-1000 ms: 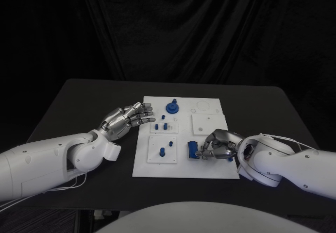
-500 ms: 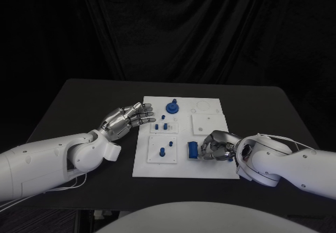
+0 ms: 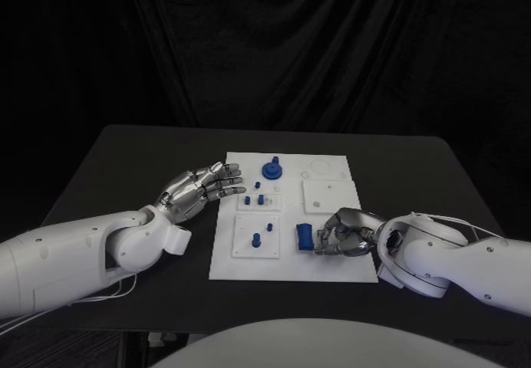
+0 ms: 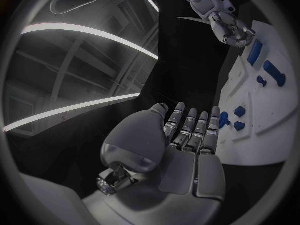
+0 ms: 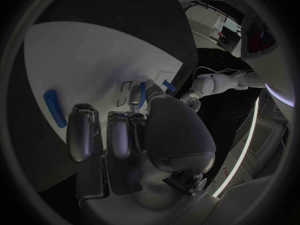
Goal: Assemble the parts on the task board
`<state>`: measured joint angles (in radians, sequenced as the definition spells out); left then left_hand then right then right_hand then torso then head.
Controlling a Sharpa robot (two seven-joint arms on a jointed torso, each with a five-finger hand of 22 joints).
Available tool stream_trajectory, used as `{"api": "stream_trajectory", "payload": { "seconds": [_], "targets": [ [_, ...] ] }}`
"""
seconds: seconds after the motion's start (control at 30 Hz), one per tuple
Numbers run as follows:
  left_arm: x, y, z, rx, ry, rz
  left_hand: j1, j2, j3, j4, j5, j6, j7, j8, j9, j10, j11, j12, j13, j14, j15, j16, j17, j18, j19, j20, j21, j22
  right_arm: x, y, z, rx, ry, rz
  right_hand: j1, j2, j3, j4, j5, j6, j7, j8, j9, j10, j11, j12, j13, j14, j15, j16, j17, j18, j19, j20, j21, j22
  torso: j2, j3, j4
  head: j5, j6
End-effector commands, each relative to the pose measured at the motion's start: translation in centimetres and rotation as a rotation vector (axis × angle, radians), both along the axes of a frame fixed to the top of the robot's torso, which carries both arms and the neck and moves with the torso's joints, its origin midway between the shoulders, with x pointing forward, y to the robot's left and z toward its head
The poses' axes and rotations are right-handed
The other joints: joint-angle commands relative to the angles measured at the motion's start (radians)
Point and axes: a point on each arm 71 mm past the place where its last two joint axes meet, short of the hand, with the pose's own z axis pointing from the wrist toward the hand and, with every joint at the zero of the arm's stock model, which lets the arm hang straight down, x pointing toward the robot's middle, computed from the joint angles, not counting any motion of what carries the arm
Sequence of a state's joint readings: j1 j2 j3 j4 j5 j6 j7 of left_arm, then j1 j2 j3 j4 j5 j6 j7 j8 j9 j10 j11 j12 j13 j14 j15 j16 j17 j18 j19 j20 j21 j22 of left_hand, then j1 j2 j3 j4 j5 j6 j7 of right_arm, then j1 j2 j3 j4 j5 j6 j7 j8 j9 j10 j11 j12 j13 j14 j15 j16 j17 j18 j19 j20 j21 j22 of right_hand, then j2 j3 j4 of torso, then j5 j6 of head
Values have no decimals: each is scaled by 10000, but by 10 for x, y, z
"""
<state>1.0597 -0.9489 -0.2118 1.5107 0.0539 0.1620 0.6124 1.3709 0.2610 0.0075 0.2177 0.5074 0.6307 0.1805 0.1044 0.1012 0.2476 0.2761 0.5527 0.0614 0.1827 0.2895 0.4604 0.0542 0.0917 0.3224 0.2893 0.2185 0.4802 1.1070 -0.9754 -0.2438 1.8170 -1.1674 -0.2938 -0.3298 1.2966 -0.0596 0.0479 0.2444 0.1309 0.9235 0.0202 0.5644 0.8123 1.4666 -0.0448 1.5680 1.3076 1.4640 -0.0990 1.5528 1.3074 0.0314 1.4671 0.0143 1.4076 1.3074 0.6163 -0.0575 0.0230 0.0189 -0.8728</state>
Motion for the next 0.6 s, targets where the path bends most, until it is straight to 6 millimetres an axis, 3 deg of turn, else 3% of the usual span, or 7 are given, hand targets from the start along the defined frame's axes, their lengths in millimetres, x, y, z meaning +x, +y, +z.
{"api": "stream_trajectory", "payload": {
  "seconds": [0.03,0.27,0.47,0.6],
  "targets": [
    [-1,-1,1,-164,-55,-93,-27,-88,44,-8,55,15,388,54,-2,46,6,40,12,75,-26,45,13,-198,42,-1,43,-13,1,-4,11,345,-587,-262,-351,-20,-108,348,-72,32,55,-47,-35,1042,34,27,2632,993,1,-5,2305,79,362,-10,65,2114,-3,2,2,-40,2],
    [-1,-1,1,-147,-57,-68,-26,-87,47,-10,58,21,388,55,-1,54,7,53,13,79,-27,51,14,-199,42,-1,43,-14,7,-23,31,110,-899,-656,-557,124,-109,439,176,70,29,-68,-79,1042,16,27,2632,996,-11,0,2313,55,414,-16,171,2149,-3,-2,0,-101,2],
    [-2,-1,1,-149,-65,-55,-20,-97,65,-23,72,64,382,69,6,77,20,76,17,105,-29,87,19,-198,48,-2,45,-14,11,-51,35,-599,-1228,-1279,-127,200,87,356,1525,-60,32,-347,-340,1042,8,27,2632,1007,-31,24,2354,6,505,-43,373,2214,-2,-4,4,-105,2],
    [-2,0,1,-127,-71,-22,-20,-97,65,-23,72,64,382,69,6,77,20,76,17,105,-29,87,19,-198,48,-2,45,-14,12,-68,35,-1094,-1406,-1702,-36,190,151,396,2022,-48,55,-505,-525,1042,25,27,2632,1010,-16,30,2363,-12,540,-36,453,2239,-11,-13,7,-144,2]
  ]
}}
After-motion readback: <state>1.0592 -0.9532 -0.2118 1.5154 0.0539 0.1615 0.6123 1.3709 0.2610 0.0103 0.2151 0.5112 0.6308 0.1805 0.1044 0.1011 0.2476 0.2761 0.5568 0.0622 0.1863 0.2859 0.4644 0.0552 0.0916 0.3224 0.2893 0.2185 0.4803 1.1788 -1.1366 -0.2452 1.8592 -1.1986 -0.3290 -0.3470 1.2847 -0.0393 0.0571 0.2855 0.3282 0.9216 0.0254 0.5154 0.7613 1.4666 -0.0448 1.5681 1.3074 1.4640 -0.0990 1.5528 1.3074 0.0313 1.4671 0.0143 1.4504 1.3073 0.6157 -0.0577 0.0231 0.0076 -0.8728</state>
